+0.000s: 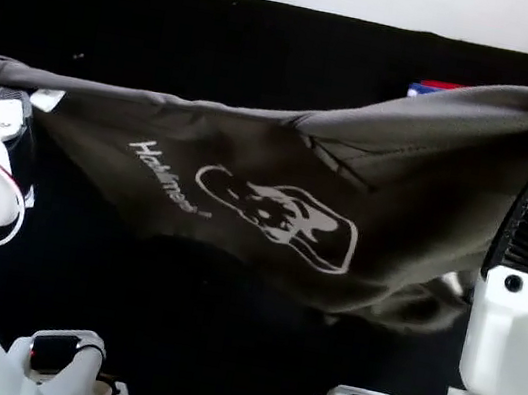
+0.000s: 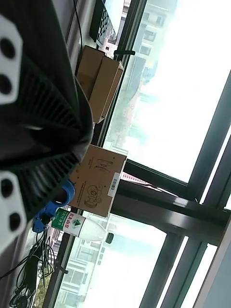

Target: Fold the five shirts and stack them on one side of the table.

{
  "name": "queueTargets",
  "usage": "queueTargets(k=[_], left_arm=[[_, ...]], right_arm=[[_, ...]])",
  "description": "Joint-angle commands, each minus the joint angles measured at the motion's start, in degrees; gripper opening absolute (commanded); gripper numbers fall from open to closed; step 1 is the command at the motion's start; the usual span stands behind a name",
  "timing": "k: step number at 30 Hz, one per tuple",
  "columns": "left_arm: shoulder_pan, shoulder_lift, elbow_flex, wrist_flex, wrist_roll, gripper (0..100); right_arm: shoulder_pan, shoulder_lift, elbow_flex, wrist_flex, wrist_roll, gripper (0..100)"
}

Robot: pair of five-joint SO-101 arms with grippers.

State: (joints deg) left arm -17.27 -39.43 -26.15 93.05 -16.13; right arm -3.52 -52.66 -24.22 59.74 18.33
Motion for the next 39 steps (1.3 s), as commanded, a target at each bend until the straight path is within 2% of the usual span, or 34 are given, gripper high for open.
queueTargets(k=[1, 14, 21, 27, 31, 34, 39], left_arm=[[-0.5, -2.0, 0.0, 0.1, -0.1, 1], [-0.5, -14.3, 0.3, 0.1, -0.2, 1], [-0.6, -11.9, 4.1, -1.8, -0.4, 1], [-1.4, -1.5, 16.9, -12.0, -0.4, 1], [-1.4, 10.3, 21.2, -21.7, -0.4, 1], [-1.2, 19.5, 17.2, -24.7, -0.4, 1], [-1.5, 32.4, 3.5, -22.7, -0.4, 1]], right_arm=[[0.6, 0.9, -2.6, -1.0, 0.7, 0.5], [0.6, -4.6, -5.1, 2.2, 0.6, 0.5], [0.2, 1.3, 7.9, -2.2, 0.4, 0.5], [0.1, 10.5, 25.5, -14.9, 0.4, 0.5], [-1.3, 19.5, 29.4, -22.9, 0.6, 0.5], [-2.2, 26.7, 25.9, -27.0, 0.4, 0.5], [-2.5, 37.4, 16.1, -27.1, 0.4, 0.5]])
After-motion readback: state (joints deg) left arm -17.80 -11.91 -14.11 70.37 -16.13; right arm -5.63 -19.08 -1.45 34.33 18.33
